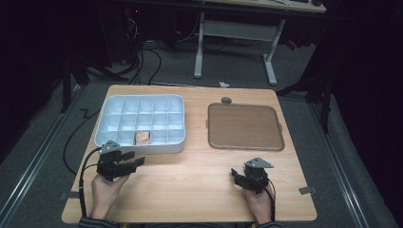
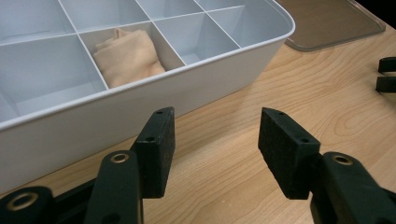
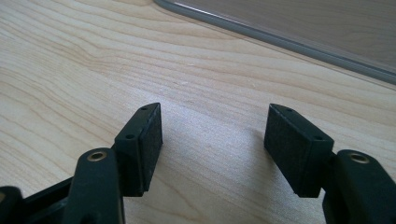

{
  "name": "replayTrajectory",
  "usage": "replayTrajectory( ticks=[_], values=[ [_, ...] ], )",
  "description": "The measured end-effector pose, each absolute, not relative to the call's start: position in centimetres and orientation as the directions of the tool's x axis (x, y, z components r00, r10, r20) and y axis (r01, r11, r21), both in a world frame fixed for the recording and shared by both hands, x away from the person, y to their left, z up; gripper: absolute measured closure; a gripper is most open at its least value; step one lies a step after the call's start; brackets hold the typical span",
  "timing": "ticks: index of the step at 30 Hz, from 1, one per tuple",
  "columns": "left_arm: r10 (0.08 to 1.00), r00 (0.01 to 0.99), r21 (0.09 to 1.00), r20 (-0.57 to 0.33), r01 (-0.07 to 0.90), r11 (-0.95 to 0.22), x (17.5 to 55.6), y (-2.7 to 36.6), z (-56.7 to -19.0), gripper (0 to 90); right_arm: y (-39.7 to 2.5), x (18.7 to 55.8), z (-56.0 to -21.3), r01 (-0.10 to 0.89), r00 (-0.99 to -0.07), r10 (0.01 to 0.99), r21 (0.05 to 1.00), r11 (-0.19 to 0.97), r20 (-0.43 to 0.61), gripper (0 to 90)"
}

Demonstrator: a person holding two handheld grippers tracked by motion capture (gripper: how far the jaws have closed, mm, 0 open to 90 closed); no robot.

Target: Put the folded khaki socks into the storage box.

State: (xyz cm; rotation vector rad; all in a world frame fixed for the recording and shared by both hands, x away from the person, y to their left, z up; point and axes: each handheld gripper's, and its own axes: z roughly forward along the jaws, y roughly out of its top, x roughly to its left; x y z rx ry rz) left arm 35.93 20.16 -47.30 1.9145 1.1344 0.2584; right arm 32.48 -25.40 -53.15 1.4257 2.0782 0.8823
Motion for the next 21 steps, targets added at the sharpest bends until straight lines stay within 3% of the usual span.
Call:
replayTrajectory(
  ticks=[21],
  values=[
    [0.776, 0.566, 0.748, -0.278, 0.635, -0.195, 35.8, 18.9, -49.3, 46.4, -25.4, 32.5, -53.2, 0.635, -0.353, 0.936, 0.729, 0.255, -0.02, 37.0]
  ],
)
